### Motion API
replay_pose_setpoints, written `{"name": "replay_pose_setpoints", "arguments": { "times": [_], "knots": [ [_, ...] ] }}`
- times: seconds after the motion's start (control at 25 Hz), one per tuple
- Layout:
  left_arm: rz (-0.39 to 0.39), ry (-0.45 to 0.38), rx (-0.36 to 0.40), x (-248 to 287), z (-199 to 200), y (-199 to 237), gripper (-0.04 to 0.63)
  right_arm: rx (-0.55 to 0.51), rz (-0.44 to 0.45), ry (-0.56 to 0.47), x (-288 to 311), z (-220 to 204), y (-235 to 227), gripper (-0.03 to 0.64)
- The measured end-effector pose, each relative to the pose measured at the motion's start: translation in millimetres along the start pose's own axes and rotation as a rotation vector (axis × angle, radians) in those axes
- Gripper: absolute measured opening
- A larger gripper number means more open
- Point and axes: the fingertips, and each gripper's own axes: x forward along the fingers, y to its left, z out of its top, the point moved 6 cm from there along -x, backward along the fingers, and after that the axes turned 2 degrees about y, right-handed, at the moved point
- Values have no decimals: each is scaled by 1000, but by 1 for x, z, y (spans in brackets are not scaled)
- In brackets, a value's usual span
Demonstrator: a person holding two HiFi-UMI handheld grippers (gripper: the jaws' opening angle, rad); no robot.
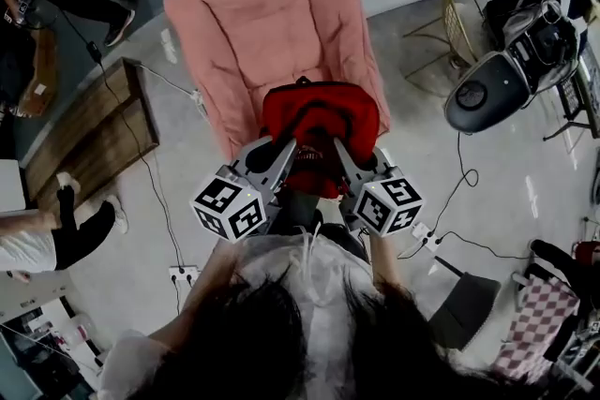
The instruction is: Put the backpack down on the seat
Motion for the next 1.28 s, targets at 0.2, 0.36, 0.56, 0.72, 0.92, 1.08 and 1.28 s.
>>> {"name": "replay_pose_setpoints", "arguments": {
  "times": [0.2,0.36,0.56,0.72,0.92,1.08,1.28],
  "knots": [
    [-9,26,-19,36,18,52,40,-5,-23,35,56,18,-27,49],
    [-12,42,-27,58,30,85,40,-4,-33,67,92,28,-43,49],
    [-2,79,-18,86,39,129,40,10,-37,121,138,35,-64,49],
    [7,109,-19,116,39,170,40,12,-43,168,178,34,-89,49],
    [15,150,-62,152,25,216,40,61,-56,242,224,22,-125,49],
    [21,238,-90,180,-5,258,40,83,-83,331,260,-3,-161,49],
    [21,294,-149,201,-37,291,40,157,-113,415,283,-32,-198,49]
  ]
}}
